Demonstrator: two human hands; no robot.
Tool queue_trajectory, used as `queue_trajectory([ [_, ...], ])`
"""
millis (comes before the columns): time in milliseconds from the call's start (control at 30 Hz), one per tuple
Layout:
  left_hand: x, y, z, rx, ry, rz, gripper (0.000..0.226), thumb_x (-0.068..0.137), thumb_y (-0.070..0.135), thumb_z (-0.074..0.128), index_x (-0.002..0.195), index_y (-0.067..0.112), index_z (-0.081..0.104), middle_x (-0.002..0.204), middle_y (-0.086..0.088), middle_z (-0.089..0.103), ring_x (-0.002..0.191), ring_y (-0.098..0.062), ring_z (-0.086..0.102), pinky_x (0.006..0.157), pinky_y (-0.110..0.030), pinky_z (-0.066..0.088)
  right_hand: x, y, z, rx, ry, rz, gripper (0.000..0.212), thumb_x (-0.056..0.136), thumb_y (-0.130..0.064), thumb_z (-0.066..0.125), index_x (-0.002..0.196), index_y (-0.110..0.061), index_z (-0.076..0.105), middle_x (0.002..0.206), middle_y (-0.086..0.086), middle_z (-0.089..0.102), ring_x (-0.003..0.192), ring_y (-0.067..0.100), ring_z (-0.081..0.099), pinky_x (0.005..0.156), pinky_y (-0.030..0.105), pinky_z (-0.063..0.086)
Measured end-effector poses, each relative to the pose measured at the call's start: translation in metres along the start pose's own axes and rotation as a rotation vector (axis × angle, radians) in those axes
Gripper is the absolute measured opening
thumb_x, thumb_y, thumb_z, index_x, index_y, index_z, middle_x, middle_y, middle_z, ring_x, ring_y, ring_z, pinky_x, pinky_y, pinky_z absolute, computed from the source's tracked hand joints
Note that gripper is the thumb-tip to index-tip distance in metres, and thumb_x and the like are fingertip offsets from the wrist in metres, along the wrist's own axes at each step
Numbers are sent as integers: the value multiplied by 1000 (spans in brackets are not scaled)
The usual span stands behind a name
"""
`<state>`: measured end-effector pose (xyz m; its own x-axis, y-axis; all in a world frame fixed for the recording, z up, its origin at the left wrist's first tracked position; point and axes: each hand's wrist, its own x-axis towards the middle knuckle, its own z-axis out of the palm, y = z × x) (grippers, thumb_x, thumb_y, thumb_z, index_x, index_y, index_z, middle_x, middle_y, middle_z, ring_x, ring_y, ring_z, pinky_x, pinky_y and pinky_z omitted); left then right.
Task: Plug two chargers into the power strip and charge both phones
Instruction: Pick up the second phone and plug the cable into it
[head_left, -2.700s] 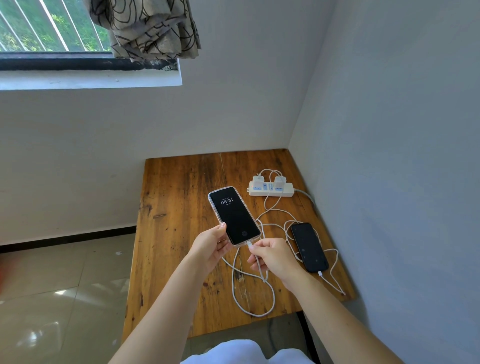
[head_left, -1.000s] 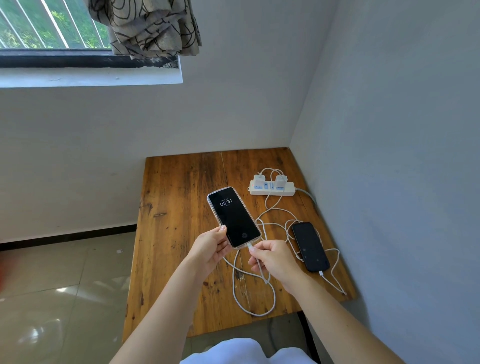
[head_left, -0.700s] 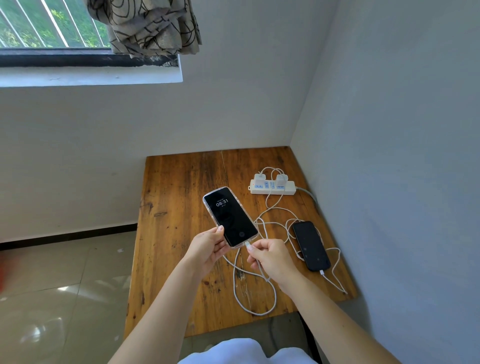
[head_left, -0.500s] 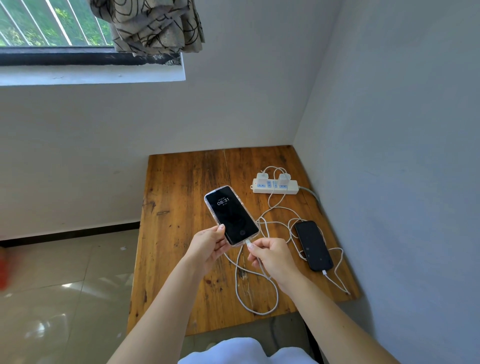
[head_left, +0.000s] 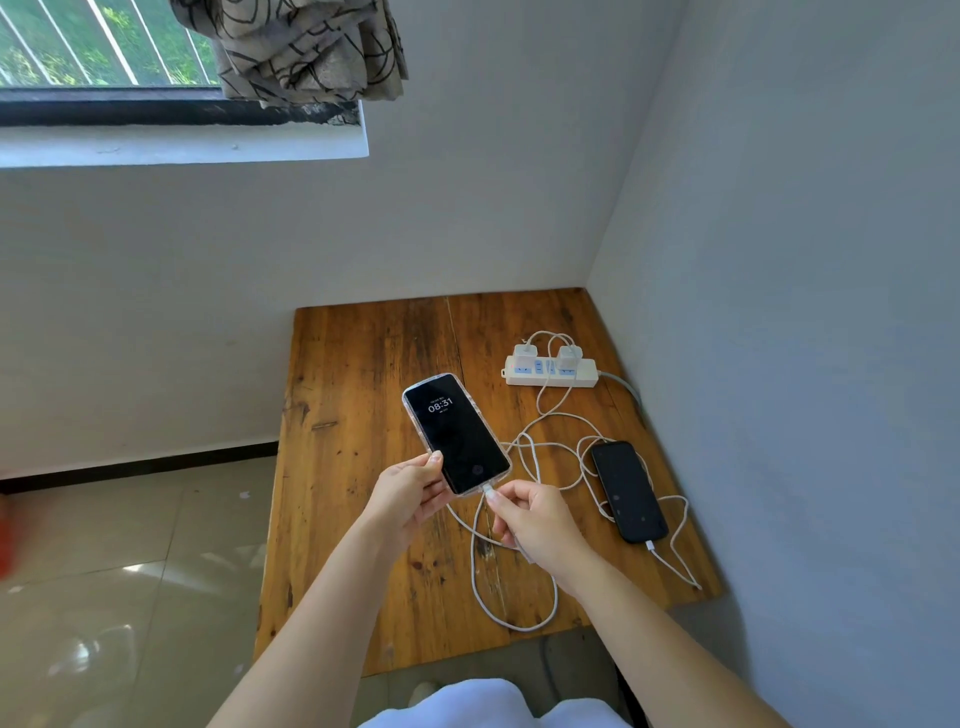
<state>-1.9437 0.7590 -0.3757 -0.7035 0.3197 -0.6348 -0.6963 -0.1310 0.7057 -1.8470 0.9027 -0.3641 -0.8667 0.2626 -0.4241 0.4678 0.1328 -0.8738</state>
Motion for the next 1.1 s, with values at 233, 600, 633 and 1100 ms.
queue_trajectory([
  [233,4,-4,-15,-10,-15,-24,23,94,12,53,115,5,62,102,-16,73,90,-24,71,69,-29,56,1,6,10,-118,-41,-6,29,94,-33,54,81,-12,69,58,-4,59,55,5,55,59,22,51],
  [600,3,-6,-19,-4,11,-8,21,95,13,52,111,5,64,101,-15,73,93,-25,70,71,-30,56,0,2,22,-178,-4,-36,31,97,-30,49,82,-10,68,61,6,52,51,11,44,44,16,34],
  [633,2,-6,-19,9,7,9,21,95,13,52,111,5,64,101,-15,73,92,-25,70,70,-29,57,0,2,22,-183,2,-39,31,97,-30,48,81,-12,68,61,5,53,53,12,45,45,16,34],
  [1100,-5,-8,-9,159,64,171,14,94,17,55,96,15,68,93,-5,74,86,-17,72,70,-27,58,2,2,26,-48,32,55,34,98,-29,46,68,-15,53,56,-1,45,51,9,42,52,23,40],
])
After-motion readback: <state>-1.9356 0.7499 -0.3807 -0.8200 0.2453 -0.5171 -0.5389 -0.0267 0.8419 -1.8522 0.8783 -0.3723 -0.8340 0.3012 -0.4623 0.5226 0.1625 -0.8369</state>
